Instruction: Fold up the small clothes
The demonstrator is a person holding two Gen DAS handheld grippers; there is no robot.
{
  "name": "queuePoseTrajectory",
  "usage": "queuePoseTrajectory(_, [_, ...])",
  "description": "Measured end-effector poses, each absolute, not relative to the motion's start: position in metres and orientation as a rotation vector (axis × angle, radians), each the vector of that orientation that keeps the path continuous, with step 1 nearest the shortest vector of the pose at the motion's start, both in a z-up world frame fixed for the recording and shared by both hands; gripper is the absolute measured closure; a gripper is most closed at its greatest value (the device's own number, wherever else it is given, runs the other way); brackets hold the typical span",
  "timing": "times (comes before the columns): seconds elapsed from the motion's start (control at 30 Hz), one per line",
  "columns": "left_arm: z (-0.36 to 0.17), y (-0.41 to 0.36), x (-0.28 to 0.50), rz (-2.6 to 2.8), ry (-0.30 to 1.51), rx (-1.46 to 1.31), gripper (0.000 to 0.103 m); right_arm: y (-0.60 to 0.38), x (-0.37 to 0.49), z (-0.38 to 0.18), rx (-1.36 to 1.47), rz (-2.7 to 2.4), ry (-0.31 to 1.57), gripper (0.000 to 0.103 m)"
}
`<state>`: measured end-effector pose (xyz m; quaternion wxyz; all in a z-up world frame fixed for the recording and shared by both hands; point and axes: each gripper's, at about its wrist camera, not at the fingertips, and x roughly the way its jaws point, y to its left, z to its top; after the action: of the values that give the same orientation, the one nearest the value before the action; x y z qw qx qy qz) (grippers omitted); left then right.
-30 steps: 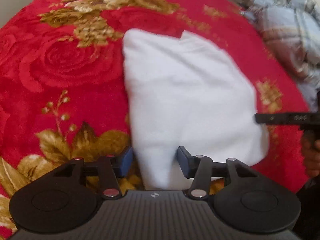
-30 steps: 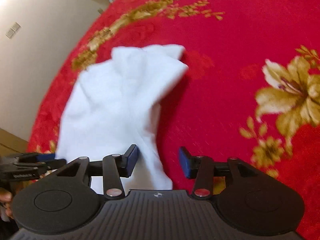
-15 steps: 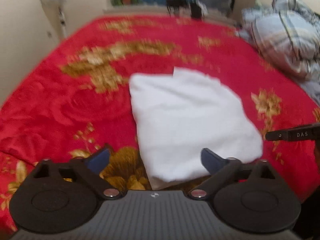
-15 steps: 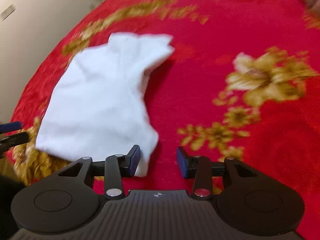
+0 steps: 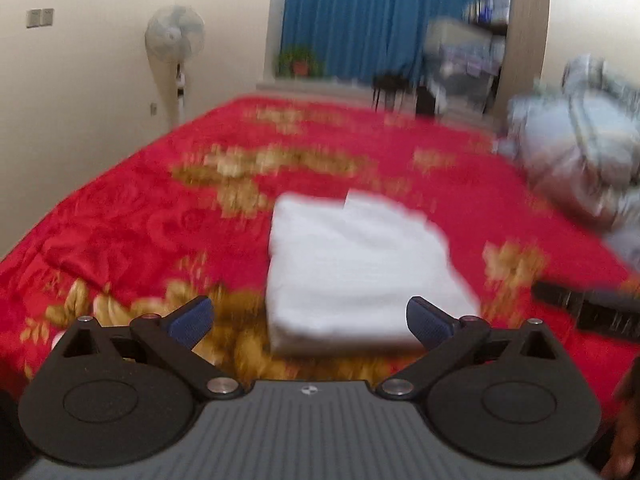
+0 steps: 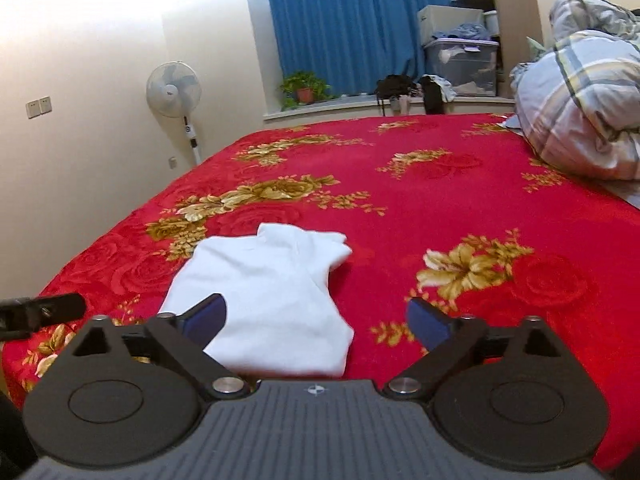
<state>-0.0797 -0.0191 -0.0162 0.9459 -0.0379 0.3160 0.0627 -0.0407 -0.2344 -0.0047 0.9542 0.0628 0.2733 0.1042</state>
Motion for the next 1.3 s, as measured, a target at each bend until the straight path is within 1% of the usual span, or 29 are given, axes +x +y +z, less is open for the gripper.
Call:
queuePoseTrajectory(0.1, [-0.028,-0.018,-0.07,0.15,0.725,-0.1,0.001,-0.22,-0.029,-0.018,0.06,0.212,0.574,0.003])
queuePoseTrajectory(0.2, [-0.031,-0.022,-0.063,0.153,0.727,-0.068,0.001,-0.21,-0.021,-0.027,0.043,0.205,0.613,0.003])
queuePoseTrajectory(0.33, [-0.034,-0.019,-0.06,0.148,0.749,-0.1,0.001,-0.201,-0.018,-0.032,0.043,0.228,0.638,0.003])
queuePoseTrajectory(0.87, [-0.036,-0.021,-0.058,0.136,0.729,-0.087,0.001,-0.188,-0.022,-0.036,-0.013,0.265,0.658,0.003])
queuePoseTrajectory(1.3, [-0.038,-0.023,-0.059,0.125,0.733,-0.086,0.001,-0.19,-0.02,-0.037,-0.001,0.261,0.67,0.003])
